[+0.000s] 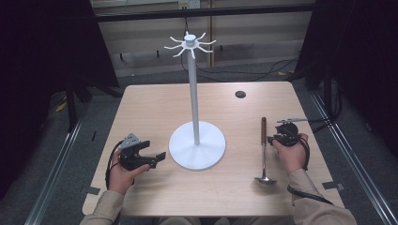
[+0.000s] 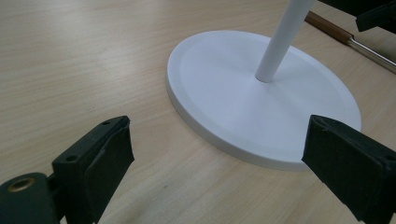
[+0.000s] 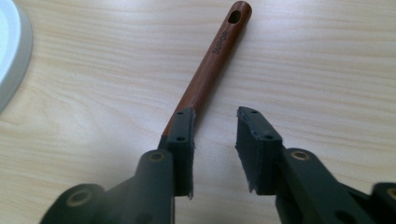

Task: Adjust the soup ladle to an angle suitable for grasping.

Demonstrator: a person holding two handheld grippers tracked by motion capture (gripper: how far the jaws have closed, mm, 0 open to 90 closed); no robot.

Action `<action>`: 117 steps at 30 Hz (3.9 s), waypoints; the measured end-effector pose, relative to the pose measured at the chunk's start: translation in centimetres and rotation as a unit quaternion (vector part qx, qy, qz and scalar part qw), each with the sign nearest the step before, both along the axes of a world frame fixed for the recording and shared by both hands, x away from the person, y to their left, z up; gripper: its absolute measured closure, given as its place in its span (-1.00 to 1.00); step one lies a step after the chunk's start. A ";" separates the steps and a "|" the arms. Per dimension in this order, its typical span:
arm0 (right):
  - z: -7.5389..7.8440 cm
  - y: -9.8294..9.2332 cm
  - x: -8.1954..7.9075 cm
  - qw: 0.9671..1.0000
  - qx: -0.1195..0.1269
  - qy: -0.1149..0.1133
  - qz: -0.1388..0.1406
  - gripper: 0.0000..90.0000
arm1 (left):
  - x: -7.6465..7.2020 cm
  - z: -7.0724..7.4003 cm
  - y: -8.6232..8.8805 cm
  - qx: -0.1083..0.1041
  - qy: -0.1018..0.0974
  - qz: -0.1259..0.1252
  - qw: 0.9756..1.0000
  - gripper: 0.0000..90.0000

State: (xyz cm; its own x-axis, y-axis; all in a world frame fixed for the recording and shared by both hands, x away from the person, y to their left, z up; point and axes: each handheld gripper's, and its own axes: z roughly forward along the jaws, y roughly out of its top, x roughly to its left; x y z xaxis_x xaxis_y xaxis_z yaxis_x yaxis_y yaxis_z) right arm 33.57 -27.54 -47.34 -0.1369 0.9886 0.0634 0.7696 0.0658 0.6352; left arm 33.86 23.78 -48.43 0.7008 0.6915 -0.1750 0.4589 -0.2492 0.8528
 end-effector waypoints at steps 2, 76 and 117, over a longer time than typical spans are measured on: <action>0.6 0.1 0.1 1.000 0.009 0.010 -0.008 0.42 | 0.0 0.0 0.0 0.001 0.000 -0.001 1.000 -0.82; 7.0 3.2 -3.8 0.922 0.244 -0.251 0.162 0.66 | -0.3 0.1 -0.6 0.005 -0.005 -0.007 1.000 -0.83; 14.3 8.0 -3.4 0.892 0.215 -0.338 0.211 0.66 | -0.2 0.1 -0.5 0.002 -0.004 -0.007 1.000 -0.83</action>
